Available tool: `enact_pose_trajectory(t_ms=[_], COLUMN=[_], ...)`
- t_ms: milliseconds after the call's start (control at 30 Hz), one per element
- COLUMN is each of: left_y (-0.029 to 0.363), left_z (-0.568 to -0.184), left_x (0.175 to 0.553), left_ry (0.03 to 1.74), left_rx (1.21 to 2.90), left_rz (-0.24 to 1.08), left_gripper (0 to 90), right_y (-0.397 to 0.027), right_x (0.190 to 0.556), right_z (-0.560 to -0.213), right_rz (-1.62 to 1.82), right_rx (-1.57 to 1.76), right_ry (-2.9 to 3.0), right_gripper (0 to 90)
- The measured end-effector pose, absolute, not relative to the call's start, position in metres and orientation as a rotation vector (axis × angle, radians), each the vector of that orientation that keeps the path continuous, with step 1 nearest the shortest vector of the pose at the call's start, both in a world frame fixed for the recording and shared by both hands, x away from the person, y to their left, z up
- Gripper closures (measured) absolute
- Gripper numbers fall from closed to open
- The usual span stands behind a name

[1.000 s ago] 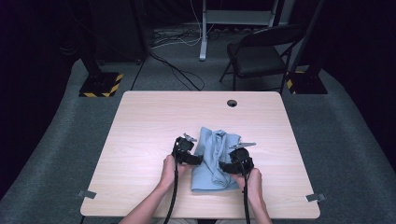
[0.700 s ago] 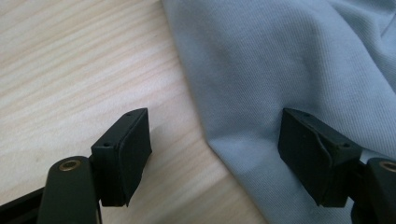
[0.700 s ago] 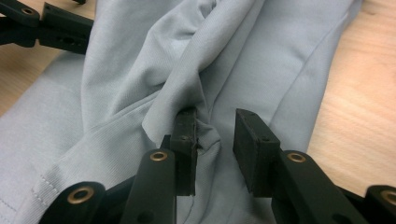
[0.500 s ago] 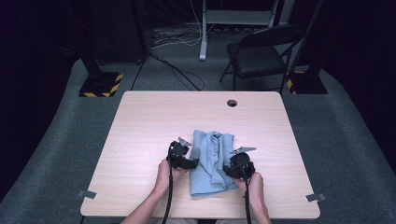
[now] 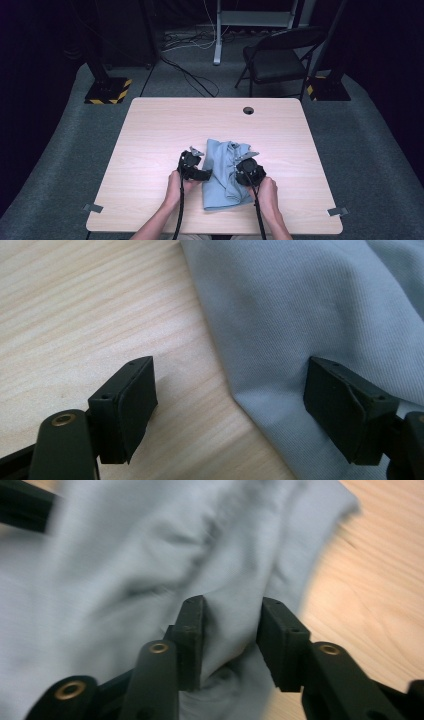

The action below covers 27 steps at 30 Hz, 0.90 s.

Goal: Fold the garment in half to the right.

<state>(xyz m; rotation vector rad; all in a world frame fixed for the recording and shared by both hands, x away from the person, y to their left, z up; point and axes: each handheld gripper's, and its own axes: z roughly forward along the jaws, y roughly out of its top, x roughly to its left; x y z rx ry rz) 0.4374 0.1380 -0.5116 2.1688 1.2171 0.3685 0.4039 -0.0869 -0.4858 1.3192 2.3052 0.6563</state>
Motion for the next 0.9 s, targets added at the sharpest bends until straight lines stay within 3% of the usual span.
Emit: enact_pose_trajectory(t_ms=[100,267,433,567,600,767,900], left_y=[0.138,0.138,0.138,0.138,0.138,0.139,0.139], left_z=[-0.512,-0.512,-0.512,-0.513,-0.513,-0.513,-0.514], left_x=[0.438,0.438,0.439,0.439,0.439,0.44,0.441], left_ry=[1.22,1.232,1.258,1.279,1.283,1.28,1.275], left_rx=[2.168,2.169,2.171,2.171,2.173,2.176,2.181], left_rz=[0.37,0.372,0.371,0.378,0.378,0.378,0.385], left_gripper=[20.1,18.7,14.6,9.6,8.8,7.1,5.7], right_y=[-0.099,-0.101,-0.08,-0.058,-0.054,-0.055,-0.077], right_x=[0.403,0.387,0.352,0.338,0.339,0.341,0.34], right_z=[-0.49,-0.477,-0.464,-0.472,-0.476,-0.487,-0.481], right_rz=[0.649,0.732,0.835,0.796,0.755,0.71,0.711], right_rx=[1.364,1.345,1.217,1.129,1.113,1.137,1.221], right_ry=[2.293,2.299,2.422,2.48,2.488,2.424,2.345], right_gripper=[63.6,54.4,41.9,37.7,39.3,66.3,77.5])
